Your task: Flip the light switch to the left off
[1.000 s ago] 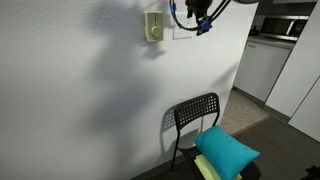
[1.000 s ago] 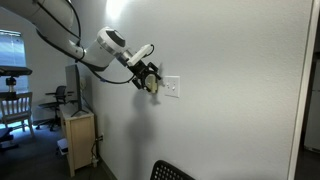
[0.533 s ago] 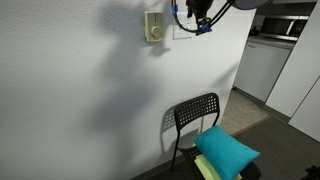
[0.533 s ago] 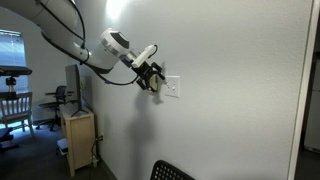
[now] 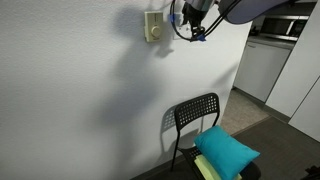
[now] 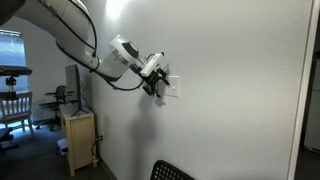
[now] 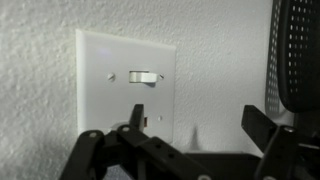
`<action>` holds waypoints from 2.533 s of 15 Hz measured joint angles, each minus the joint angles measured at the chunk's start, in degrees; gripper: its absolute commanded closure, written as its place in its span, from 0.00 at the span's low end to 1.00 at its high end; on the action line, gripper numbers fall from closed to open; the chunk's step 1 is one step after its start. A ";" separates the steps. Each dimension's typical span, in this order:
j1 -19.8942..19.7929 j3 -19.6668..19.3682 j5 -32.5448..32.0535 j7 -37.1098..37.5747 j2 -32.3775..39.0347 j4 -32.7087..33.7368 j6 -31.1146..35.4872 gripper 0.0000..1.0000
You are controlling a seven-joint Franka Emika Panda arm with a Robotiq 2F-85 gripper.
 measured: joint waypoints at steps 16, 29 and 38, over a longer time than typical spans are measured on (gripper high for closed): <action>0.58 -0.03 -0.98 -1.50 1.80 2.09 1.77 0.00; 0.44 -0.07 7.14 -5.29 3.06 3.92 -0.91 0.00; 1.40 -0.12 7.36 -5.16 1.00 4.33 -10.53 0.00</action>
